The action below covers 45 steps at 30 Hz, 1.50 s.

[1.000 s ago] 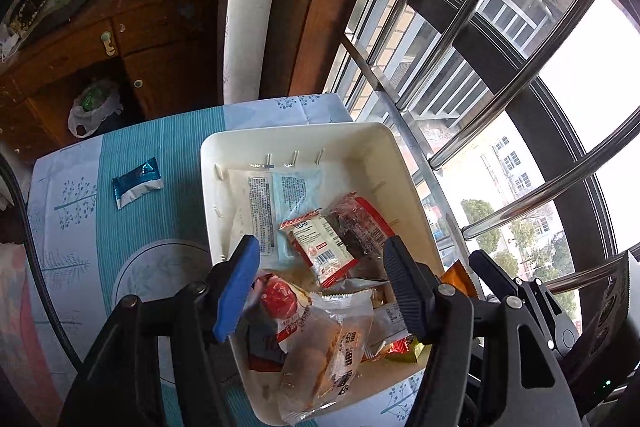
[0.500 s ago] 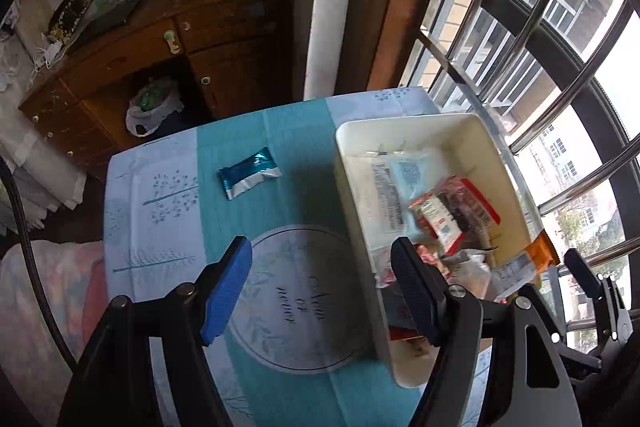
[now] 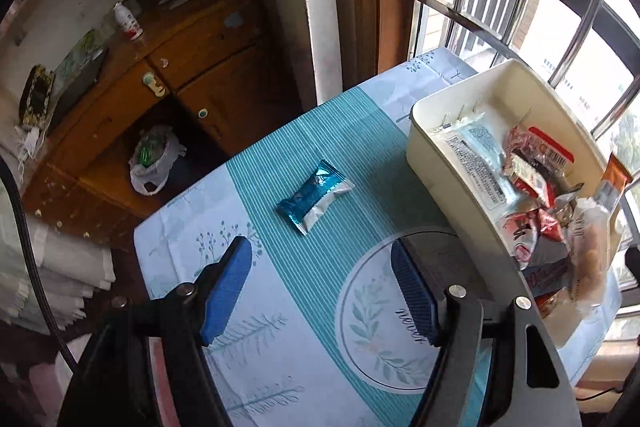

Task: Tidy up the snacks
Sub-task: 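Move the left tool down to the blue foil candy, then close the left tool on the blue foil candy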

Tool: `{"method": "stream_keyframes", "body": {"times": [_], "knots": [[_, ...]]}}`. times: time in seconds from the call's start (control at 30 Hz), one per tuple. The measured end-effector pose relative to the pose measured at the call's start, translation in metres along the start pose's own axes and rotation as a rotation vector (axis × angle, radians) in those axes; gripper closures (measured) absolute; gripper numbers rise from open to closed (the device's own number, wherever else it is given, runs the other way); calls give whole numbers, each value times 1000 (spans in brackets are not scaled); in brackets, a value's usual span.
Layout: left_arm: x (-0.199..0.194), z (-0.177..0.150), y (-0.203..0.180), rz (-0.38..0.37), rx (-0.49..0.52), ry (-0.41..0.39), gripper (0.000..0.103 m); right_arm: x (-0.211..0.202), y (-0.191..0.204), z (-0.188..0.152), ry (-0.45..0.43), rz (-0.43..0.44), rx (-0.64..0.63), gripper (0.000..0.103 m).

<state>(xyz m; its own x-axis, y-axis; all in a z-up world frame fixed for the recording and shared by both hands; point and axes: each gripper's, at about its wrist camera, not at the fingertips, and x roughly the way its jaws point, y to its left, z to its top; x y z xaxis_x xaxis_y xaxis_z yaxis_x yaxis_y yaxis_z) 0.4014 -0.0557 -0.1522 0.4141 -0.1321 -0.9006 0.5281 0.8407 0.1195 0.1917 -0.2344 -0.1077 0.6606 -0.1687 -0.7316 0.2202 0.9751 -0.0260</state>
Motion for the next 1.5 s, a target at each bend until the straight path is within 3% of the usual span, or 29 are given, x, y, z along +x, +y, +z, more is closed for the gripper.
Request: {"method": "stream_keyframes", "body": {"times": [0.33, 0.43, 0.7, 0.8, 1.07, 1.3, 1.5], "knots": [[90, 25, 4, 29, 245, 48, 32, 26, 15, 10, 61, -183, 29, 5], [119, 28, 4, 2, 256, 94, 32, 37, 17, 11, 84, -248, 18, 5], [173, 30, 7, -30, 228, 155, 32, 56, 16, 8, 141, -270, 20, 5], [180, 30, 6, -42, 230, 149, 33, 58, 15, 8, 146, -285, 18, 5], [180, 35, 4, -119, 214, 114, 62, 58, 8, 6, 154, -310, 27, 5], [176, 30, -5, -93, 213, 97, 69, 53, 5, 6, 148, -305, 30, 5], [168, 21, -6, -103, 128, 121, 72, 44, 1, 4, 134, -302, 51, 5]]}}
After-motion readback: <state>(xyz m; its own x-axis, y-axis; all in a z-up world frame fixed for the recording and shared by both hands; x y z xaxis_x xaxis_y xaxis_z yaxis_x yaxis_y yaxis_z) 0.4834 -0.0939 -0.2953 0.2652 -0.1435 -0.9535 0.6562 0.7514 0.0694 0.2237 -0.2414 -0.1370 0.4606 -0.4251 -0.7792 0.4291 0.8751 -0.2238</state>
